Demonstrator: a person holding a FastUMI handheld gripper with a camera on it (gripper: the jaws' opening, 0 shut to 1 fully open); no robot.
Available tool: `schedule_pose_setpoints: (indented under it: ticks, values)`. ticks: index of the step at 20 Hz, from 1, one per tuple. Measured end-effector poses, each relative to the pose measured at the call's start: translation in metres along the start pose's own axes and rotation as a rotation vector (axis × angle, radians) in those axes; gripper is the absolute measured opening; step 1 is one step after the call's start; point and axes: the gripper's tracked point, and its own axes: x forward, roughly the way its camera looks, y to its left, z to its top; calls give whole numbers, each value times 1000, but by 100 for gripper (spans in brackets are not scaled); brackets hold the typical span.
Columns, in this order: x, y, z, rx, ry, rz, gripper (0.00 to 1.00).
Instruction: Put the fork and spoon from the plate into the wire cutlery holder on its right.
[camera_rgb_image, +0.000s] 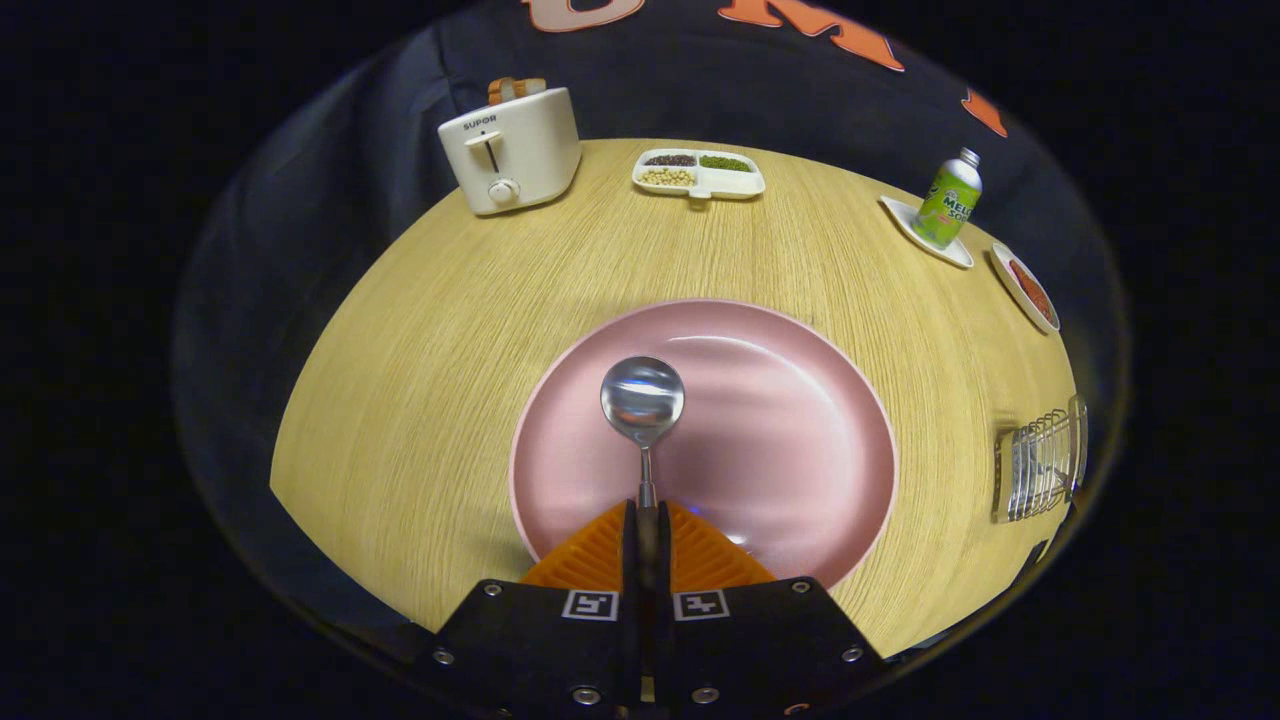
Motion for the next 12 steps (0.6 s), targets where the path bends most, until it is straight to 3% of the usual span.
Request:
schedule_pose_setpoints:
  ticks: [12]
  values:
    - [-101,-119,54,86,-208,-139,6]
